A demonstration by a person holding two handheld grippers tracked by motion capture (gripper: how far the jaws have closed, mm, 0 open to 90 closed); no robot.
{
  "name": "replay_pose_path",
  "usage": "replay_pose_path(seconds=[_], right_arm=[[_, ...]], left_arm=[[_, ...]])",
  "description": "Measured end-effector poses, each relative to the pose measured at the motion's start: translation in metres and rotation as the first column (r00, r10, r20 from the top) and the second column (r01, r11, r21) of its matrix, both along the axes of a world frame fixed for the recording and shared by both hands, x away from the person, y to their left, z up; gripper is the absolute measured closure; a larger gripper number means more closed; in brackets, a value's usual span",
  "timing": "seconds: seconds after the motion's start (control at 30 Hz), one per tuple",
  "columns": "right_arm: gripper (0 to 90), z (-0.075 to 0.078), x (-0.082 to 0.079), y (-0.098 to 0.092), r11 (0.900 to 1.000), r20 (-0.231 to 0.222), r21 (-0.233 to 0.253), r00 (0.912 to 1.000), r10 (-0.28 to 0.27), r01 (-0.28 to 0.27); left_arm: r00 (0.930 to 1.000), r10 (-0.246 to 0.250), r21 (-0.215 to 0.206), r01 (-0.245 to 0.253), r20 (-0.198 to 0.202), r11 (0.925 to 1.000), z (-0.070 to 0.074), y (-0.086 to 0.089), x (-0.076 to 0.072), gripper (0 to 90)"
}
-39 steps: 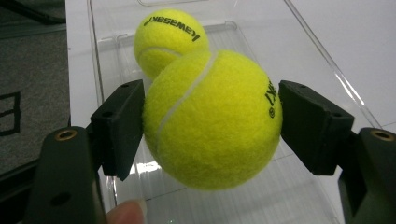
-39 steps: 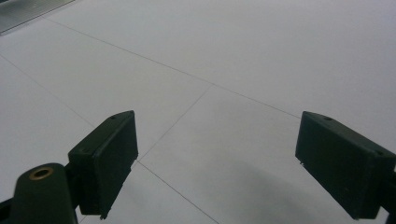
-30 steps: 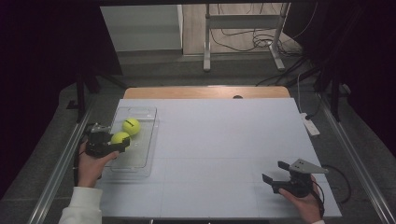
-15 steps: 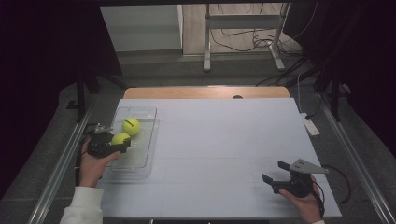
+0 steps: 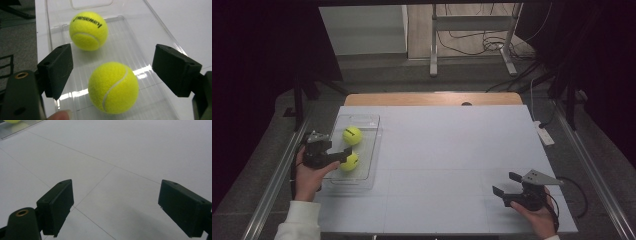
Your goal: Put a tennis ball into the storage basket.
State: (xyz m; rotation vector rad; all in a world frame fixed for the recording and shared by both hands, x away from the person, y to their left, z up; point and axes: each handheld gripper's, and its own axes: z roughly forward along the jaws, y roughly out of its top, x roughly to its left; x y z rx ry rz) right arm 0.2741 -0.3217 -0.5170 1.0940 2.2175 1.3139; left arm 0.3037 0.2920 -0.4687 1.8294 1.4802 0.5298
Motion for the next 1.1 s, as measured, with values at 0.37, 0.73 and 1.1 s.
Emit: replay_pose_path(seconds=[0.37,0.73,1.1], right_arm=[[13.3,-0.001,0.004,0.002,1.000,-0.003,0.007,0.9999,0.012,-0.012],[13.3,-0.001,0.006,0.003,1.000,-0.006,0.020,0.9997,0.022,-0.022],[13.3,0.000,0.001,-0.005,0.999,-0.007,0.039,1.0000,0.006,-0.005]], left_arm=[[0.9968,-0.035,-0.077,0.041,0.072,0.9962,0.006,-0.003,-0.011,18.3],[0.9887,-0.110,-0.116,0.122,0.102,0.9857,0.007,-0.016,-0.023,18.2],[0.9737,-0.178,-0.126,0.196,0.142,0.9724,0.003,-0.033,-0.037,18.3]])
